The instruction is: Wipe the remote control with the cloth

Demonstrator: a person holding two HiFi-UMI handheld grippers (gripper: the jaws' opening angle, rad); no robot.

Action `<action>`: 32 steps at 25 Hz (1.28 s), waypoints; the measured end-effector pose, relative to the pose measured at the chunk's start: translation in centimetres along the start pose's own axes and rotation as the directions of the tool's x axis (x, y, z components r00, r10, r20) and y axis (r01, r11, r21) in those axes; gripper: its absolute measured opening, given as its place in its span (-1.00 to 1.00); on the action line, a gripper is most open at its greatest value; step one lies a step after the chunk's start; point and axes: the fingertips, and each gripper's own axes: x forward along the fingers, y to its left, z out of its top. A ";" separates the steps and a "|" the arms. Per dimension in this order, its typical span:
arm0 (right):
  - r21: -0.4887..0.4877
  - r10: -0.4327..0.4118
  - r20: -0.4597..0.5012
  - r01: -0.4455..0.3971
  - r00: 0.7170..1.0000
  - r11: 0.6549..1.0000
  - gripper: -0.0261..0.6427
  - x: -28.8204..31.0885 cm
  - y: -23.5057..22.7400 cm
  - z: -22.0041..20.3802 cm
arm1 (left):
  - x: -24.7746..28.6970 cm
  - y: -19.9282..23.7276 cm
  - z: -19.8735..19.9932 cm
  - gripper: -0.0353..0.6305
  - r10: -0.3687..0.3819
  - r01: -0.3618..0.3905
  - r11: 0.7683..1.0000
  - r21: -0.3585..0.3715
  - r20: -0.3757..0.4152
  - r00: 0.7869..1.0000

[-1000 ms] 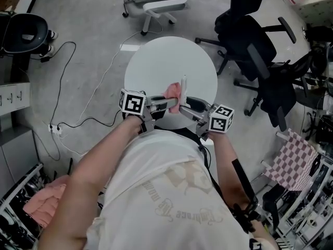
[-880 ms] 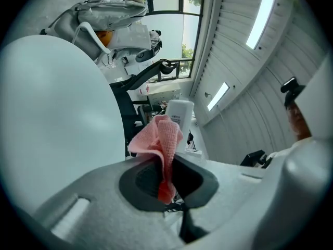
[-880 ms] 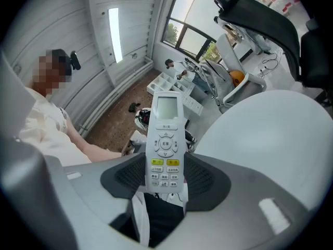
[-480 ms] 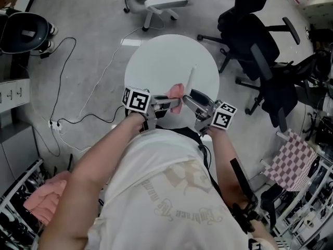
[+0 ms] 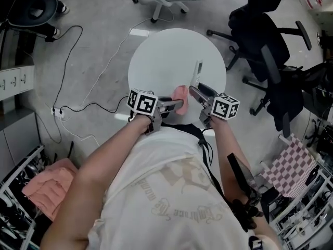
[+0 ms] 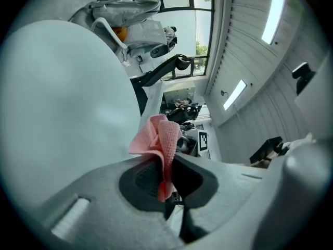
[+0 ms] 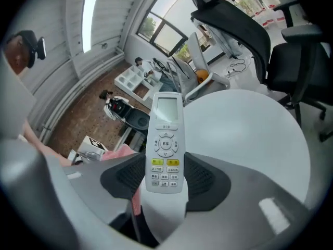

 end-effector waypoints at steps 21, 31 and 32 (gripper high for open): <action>-0.654 -0.545 -0.409 0.182 0.732 0.735 -0.20 4.2 -8.6 -3.7 | -5.4 6.7 0.3 -0.82 0.377 -0.369 0.926 -0.077 0.196 0.905; -0.778 -0.600 -0.380 0.108 0.704 0.619 -0.17 5.1 -8.2 -3.5 | -5.3 6.2 -0.4 -0.82 0.416 -0.410 0.909 -0.074 0.224 0.882; -0.777 -0.597 -0.377 0.109 0.708 0.620 -0.17 5.1 -8.2 -3.6 | -5.3 6.2 -0.4 -0.82 0.417 -0.412 0.908 -0.073 0.225 0.880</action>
